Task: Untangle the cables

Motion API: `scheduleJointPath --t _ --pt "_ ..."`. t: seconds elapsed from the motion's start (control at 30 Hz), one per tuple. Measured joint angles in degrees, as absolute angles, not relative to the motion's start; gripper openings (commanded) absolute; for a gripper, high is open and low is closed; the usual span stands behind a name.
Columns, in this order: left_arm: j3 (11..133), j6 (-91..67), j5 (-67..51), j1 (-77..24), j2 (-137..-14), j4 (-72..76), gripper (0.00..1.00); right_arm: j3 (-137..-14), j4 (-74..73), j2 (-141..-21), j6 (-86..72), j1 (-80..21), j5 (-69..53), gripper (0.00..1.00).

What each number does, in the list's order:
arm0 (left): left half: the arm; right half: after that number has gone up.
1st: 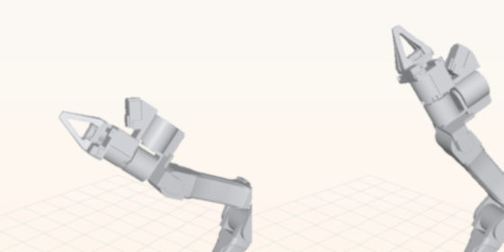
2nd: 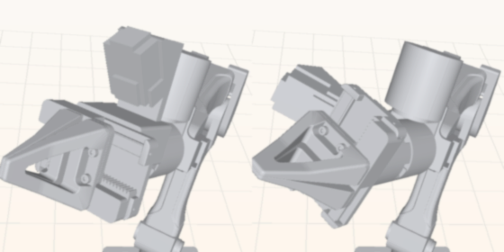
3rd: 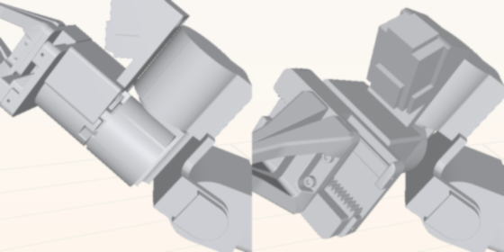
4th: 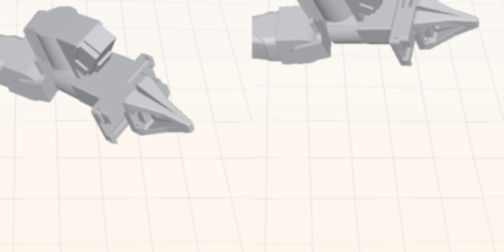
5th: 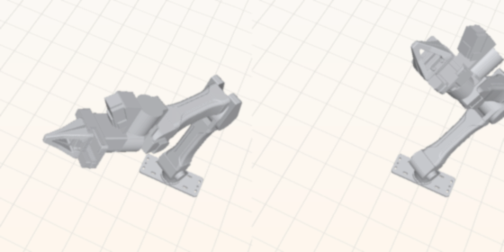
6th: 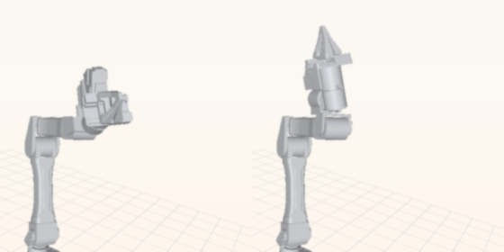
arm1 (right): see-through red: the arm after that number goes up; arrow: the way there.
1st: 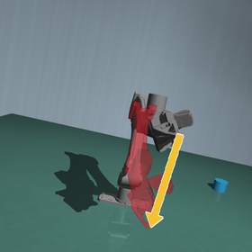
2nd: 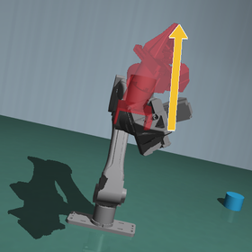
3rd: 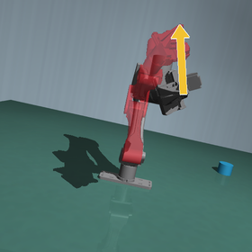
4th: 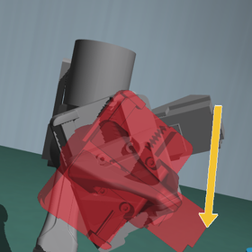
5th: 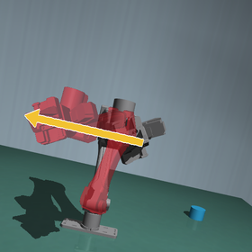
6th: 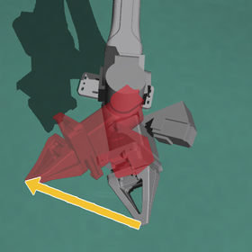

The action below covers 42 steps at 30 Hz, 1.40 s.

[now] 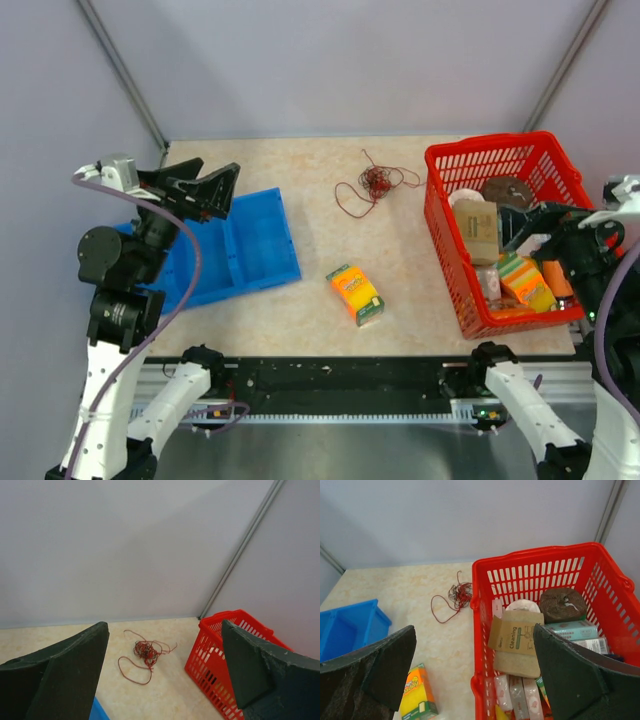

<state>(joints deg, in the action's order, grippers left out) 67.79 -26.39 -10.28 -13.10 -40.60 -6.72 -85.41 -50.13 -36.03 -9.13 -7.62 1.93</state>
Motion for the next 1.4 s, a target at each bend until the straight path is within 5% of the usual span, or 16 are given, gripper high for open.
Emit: scheduleJointPath --t 0.27,0.53,0.73,0.97,1.07,1.2,1.4 --pt "59.96 -23.09 -8.62 -13.10 -40.73 -7.53 0.96 -90.91 -48.88 -49.69 -11.42 -11.31 -6.96 0.99" --pt "57.28 -20.71 -6.83 -13.10 -42.39 -9.37 0.94 -93.73 -43.42 -67.07 -11.38 -45.76 8.60 0.99" --pt "55.59 -20.64 -7.22 -13.10 -42.87 -9.76 0.87 -93.65 -39.97 -78.63 -12.86 -53.67 18.24 0.99" --pt "58.46 -24.23 -13.39 -17.06 -59.94 -9.50 0.84 -76.47 -37.30 -63.68 -19.18 -53.84 28.91 0.97" --pt "59.86 -24.58 -8.23 -24.62 -70.28 -10.85 0.72 -69.38 -37.26 -50.24 -21.82 -53.82 33.06 0.94" --pt "66.87 -24.38 -0.67 -32.49 -84.86 -12.01 0.69 -66.43 -38.54 -33.98 -24.95 -53.80 37.19 0.93" --pt "91.92 -21.89 15.20 -36.34 -110.93 -16.69 0.65 -66.37 -43.18 -28.34 -28.29 -53.78 38.02 0.93"
